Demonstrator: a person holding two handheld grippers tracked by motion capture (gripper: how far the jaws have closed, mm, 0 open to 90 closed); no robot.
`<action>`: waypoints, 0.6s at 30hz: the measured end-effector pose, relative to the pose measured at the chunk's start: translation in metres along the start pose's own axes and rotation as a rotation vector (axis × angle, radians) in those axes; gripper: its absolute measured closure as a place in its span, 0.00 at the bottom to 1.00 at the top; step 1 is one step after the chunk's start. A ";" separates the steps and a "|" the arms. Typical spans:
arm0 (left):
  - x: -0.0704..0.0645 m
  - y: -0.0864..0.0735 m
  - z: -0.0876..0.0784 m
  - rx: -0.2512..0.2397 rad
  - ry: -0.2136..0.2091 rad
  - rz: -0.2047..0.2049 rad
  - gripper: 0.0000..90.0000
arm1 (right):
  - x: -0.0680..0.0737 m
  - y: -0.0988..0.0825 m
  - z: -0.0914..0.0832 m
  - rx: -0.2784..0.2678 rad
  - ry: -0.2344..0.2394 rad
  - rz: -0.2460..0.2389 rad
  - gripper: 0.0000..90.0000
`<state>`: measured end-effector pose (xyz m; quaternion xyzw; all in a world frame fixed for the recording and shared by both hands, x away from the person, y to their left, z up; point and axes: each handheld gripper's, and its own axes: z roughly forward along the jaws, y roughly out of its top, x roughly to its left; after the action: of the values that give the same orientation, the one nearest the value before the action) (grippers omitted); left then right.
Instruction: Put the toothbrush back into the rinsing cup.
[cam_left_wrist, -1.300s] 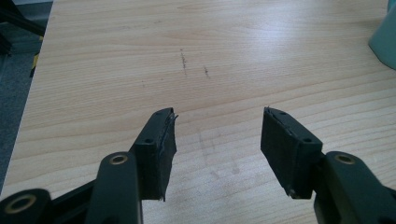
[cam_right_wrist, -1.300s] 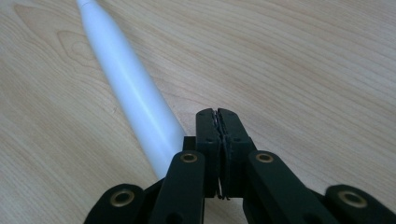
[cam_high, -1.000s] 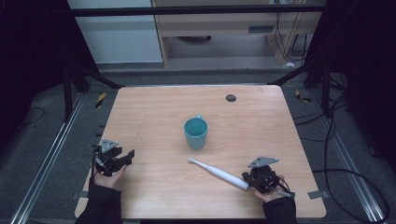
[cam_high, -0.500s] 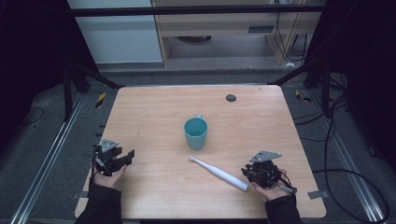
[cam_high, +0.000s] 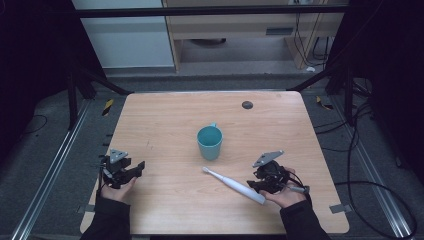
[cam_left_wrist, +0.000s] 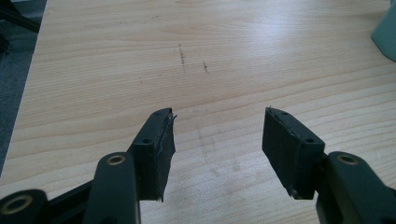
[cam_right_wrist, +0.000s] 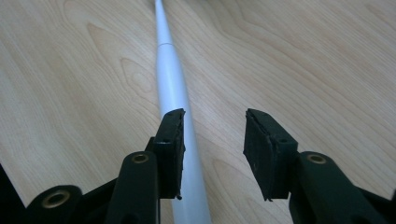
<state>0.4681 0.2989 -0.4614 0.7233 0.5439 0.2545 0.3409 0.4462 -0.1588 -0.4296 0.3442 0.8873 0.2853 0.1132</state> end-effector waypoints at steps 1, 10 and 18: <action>0.000 0.000 0.000 0.001 0.000 0.000 0.48 | 0.000 0.003 0.001 0.007 0.001 -0.006 0.64; 0.000 0.000 0.000 0.003 0.000 0.002 0.47 | 0.007 0.016 0.012 0.088 0.043 -0.055 0.63; 0.000 0.000 0.001 0.005 -0.001 0.002 0.47 | 0.011 0.019 0.024 0.141 0.058 -0.069 0.62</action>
<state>0.4688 0.2986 -0.4619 0.7247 0.5437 0.2532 0.3393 0.4584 -0.1297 -0.4381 0.3123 0.9194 0.2278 0.0727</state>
